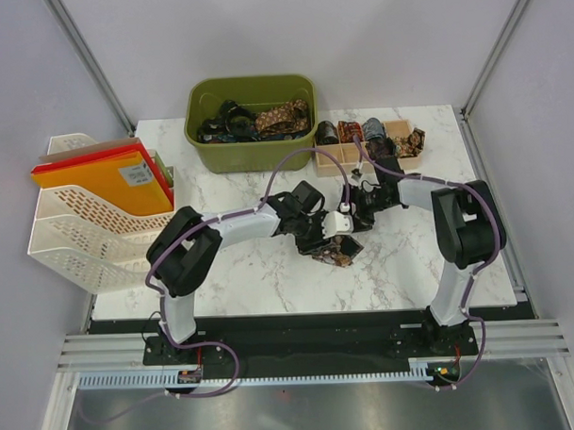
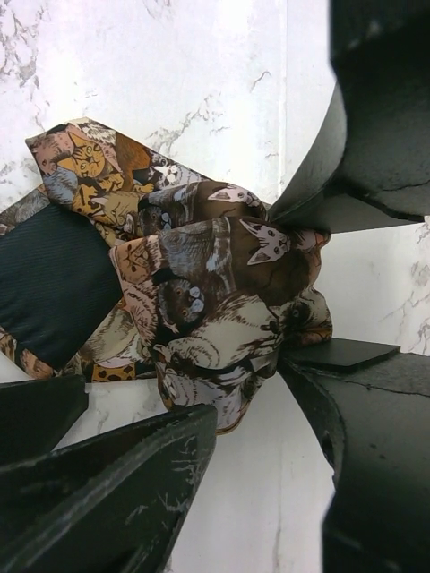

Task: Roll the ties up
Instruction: Roll the tie at the center of the board.

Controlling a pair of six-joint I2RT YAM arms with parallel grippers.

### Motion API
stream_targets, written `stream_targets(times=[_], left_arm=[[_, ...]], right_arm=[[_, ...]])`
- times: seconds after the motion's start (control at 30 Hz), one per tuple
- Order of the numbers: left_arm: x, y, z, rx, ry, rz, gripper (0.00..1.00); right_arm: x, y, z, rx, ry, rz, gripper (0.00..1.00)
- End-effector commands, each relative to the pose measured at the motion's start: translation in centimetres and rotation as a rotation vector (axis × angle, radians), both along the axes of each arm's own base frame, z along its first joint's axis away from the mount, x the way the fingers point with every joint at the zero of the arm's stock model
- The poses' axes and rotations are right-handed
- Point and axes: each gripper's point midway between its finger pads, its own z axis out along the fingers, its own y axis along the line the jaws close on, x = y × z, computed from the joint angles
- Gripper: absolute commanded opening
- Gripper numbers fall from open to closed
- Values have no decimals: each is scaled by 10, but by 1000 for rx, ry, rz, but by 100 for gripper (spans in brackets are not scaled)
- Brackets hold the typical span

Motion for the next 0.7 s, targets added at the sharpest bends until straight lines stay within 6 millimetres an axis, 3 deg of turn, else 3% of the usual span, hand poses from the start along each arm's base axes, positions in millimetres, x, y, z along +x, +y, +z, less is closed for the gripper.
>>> stream_targets(times=[0.0,0.4,0.5,0.53,0.67], left_arm=[[-16,22,-32,162,51,-33,34],[-8,18,-37,191,83,49,35],[-5,19,-38,205,85,88,34],[-4,20,-38,207,89,104,34],[1,21,-35,213,80,158,33]], right_arm=[[-9,-4,23,-9,-10,-3,68],[-47,3,7,-5,83,43,70],[-44,5,1,1,78,49,59],[-41,7,1,2,70,51,45],[-38,7,-15,-7,98,47,8]])
